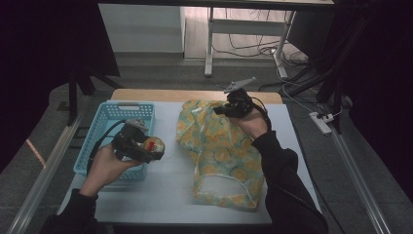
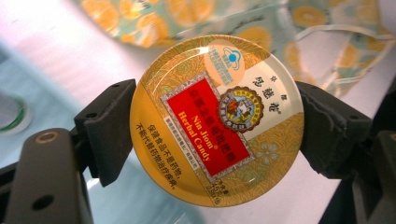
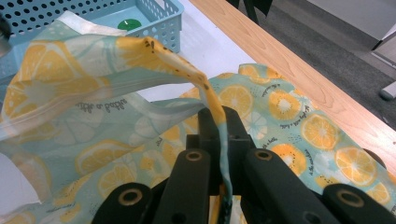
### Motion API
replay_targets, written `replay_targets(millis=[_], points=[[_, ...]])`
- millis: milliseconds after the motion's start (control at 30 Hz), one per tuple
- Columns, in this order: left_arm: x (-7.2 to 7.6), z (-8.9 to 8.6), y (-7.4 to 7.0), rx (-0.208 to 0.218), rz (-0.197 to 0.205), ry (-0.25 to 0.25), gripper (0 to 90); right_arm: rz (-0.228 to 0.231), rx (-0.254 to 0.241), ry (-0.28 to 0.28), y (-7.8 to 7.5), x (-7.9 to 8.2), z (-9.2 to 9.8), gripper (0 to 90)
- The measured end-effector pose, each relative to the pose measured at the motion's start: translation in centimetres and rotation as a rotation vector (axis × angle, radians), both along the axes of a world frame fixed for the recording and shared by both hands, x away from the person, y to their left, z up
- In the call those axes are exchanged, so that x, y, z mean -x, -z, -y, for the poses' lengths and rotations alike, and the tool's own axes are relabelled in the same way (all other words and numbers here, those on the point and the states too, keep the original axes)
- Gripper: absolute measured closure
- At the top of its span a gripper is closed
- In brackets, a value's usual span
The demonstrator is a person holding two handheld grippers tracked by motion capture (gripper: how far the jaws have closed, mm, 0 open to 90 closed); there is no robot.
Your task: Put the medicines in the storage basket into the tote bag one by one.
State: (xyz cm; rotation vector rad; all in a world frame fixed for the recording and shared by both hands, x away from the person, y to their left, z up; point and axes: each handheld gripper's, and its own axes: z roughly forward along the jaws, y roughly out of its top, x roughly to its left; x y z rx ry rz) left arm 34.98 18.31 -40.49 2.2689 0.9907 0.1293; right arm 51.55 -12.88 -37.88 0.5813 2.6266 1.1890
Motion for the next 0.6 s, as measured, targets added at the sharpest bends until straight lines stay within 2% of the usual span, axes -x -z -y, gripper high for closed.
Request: replay_targets(millis=[300,600], points=[[-0.9,4.8,-0.7,0.02,0.01,0.107,20.3,-0.01,-0.005,-0.004,0.5,-0.5,-0.1,90.0],[-2.5,10.0,-0.8,0.003,0.025,0.204,20.3,-0.017,-0.011,0.0,0.8,-0.9,0.2,90.0]])
